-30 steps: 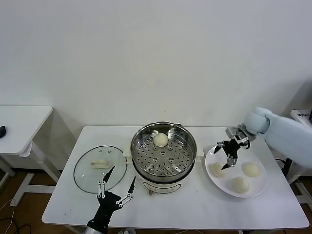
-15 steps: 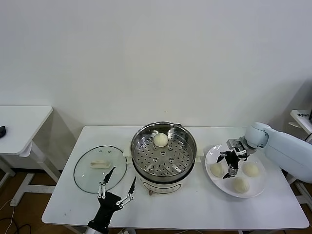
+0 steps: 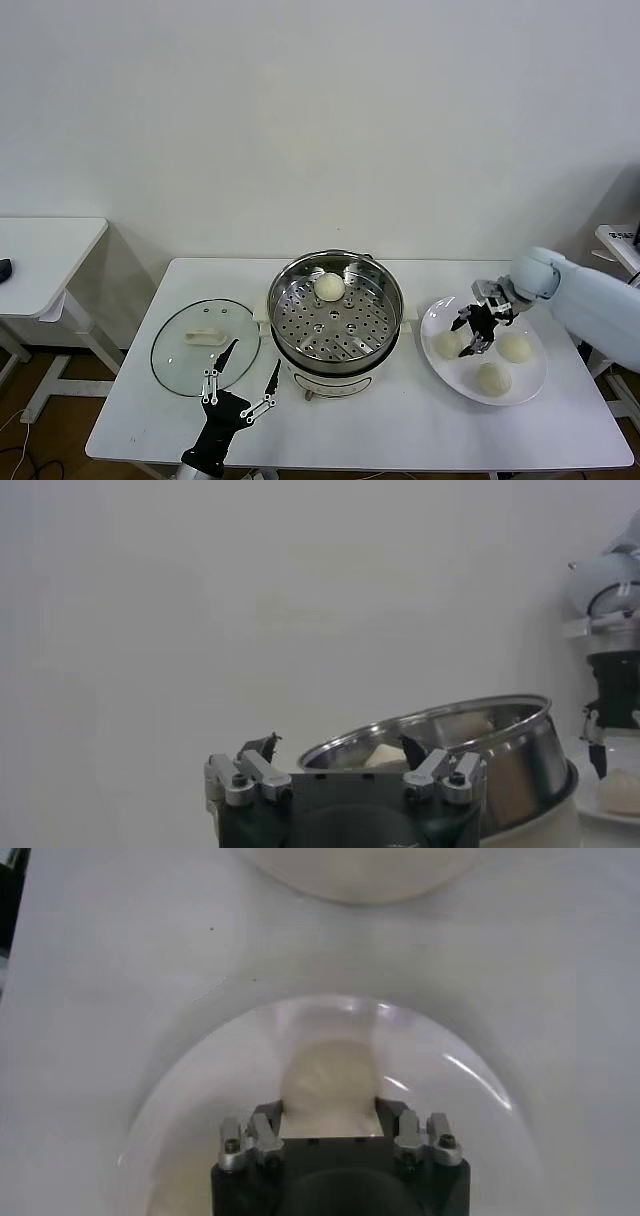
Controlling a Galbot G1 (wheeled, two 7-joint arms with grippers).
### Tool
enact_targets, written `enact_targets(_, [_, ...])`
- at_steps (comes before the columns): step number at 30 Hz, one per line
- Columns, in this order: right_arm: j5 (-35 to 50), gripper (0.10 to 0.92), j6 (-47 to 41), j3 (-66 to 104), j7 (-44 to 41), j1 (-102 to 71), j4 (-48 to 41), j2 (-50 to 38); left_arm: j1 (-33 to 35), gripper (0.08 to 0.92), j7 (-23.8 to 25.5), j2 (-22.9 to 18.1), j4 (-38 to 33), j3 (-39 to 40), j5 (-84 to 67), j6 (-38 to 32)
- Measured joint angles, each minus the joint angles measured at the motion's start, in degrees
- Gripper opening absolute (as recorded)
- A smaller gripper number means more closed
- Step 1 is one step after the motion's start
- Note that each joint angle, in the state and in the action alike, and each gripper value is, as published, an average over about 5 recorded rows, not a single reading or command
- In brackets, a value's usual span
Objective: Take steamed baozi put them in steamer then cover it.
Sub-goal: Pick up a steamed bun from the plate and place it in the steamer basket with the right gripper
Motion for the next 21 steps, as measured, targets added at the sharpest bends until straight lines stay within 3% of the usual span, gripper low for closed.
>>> enact_targets(12, [12.51, 0.651, -3.36, -15.36, -3.99, 24.14, 7.9, 6.34, -0.69, 0.823, -0.08, 0.61, -0.33, 0.65, -0.06, -0.18])
enact_targets(21, [21.07, 0.642, -7.8, -22.28, -2.52, 31.6, 12.04, 15.97, -0.84, 0.823, -0.19, 0.74, -0.52, 0.93, -0.09, -0.19])
